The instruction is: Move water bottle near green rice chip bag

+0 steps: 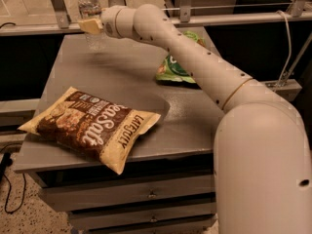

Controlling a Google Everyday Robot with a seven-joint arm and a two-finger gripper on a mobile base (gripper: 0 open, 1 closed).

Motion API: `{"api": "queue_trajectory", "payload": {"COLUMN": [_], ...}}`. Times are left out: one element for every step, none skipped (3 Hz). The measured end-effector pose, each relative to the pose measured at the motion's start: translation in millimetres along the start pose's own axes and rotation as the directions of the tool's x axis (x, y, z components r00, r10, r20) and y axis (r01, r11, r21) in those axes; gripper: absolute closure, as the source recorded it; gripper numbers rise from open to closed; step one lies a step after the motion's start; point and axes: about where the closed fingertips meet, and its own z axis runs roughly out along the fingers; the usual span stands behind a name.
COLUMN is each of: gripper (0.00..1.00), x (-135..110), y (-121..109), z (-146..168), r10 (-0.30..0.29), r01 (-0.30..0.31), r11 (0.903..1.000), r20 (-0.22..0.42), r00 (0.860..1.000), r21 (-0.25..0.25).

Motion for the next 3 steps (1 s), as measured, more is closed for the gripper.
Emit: {"api": "queue_trajectory", "payload": {"gripper": [1.0, 1.0, 1.0], "x": [-2.5, -3.2, -3.2], "y": [4.5, 3.9, -3.3], "z": [-17.4, -38.1, -62.3], "r10": [0.003, 0.02, 0.023], "r01": [-0.002, -0.02, -0.025], "r11": [1.0, 0.9995, 0.9984], "r20": [-0.003, 0.009, 0.03], "r00": [1.0, 1.0, 0.999], "r21": [0.006, 0.025, 0.051]}}
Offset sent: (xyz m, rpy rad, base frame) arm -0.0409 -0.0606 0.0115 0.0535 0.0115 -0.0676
